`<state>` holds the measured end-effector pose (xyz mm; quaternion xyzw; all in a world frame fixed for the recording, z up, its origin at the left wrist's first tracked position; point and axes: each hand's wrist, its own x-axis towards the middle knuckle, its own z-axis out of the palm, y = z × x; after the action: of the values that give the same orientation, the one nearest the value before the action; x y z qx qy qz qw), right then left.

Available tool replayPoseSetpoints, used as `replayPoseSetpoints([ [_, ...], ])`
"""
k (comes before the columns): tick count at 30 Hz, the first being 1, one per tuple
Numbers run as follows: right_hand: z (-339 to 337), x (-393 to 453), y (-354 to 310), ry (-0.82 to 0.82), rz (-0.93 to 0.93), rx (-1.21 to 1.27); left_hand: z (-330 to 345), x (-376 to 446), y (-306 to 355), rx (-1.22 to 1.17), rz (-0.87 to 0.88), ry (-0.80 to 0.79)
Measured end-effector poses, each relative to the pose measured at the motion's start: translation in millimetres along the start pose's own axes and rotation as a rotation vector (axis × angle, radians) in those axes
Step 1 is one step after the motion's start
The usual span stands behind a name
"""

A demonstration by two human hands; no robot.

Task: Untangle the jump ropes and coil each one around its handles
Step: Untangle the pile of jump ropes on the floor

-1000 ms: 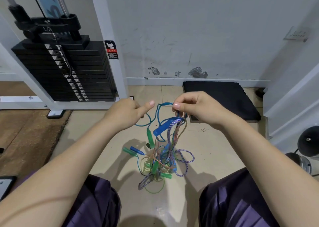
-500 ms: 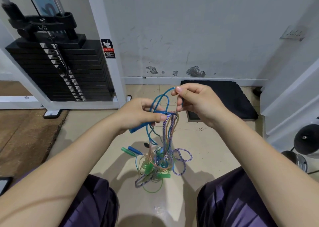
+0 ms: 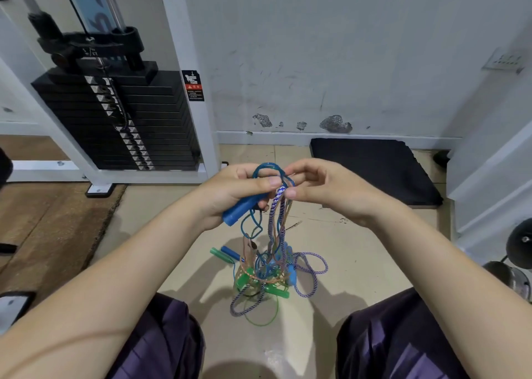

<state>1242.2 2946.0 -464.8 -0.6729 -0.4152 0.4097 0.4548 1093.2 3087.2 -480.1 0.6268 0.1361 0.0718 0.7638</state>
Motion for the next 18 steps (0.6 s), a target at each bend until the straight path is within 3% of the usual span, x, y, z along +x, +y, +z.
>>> replayPoseSetpoints([
  [12,0,-2,-7,0.107,-0.003,-0.114,-7,3,4,0.080,-0.064,0.245],
  [15,-3,2,-5,0.177,-0.079,-0.080,-8,4,1,0.386,-0.033,0.326],
  [18,-6,2,-6,0.231,-0.148,0.002,-12,4,-2,0.629,0.023,0.293],
])
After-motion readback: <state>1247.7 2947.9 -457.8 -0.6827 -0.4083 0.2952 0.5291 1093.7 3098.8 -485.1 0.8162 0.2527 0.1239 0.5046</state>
